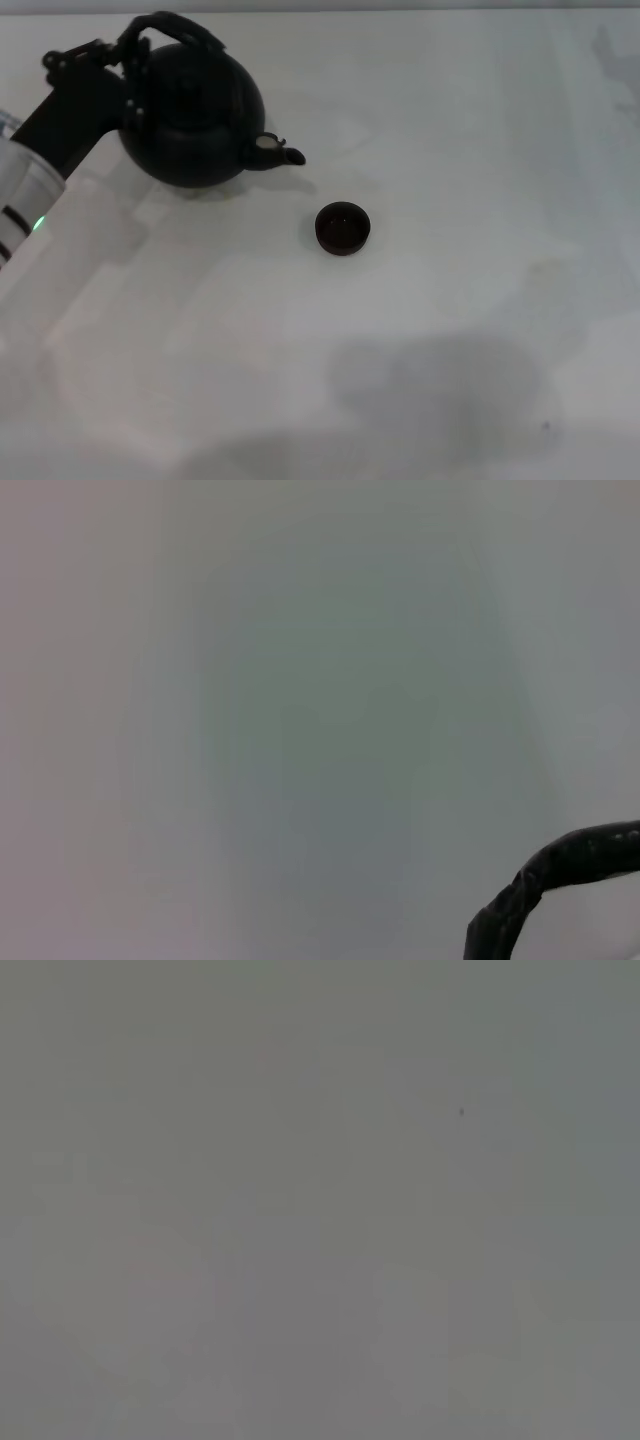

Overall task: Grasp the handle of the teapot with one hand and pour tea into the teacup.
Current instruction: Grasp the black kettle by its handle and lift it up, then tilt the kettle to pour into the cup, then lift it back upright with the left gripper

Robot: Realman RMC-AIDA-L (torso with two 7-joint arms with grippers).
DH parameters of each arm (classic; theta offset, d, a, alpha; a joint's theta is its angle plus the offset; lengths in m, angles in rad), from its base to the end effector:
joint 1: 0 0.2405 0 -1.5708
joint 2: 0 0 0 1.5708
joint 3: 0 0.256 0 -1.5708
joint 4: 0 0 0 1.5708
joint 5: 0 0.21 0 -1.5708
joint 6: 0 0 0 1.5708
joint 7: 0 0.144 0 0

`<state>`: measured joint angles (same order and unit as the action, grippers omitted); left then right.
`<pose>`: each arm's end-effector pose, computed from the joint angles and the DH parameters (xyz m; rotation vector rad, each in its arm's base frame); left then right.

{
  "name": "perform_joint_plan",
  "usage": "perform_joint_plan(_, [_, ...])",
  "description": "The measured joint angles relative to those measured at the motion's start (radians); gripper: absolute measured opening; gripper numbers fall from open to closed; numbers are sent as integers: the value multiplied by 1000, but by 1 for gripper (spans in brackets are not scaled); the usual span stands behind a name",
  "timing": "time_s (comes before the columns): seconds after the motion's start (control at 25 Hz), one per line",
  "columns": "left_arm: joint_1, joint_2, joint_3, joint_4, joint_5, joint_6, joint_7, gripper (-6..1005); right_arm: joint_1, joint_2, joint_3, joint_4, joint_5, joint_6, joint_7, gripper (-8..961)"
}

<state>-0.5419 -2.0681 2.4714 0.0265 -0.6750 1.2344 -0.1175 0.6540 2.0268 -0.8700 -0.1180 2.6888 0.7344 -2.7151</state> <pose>-0.2994 0.3398 -0.0345 -1.9569 -0.1986 -0.6162 0.3419 0.4153 0.0362 -1.4910 0.8198 0.5794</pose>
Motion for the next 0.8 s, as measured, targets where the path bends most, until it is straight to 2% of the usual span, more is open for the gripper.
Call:
perform_joint_plan(0.36, [-69,0,0,-5,71,-7,95,90,-8,1,0,2,0,-1,0,828])
perform_joint_plan(0.8, [-74,-5,0,5,145,-6,207,90,-7,1,0,10,0,-1,0,829])
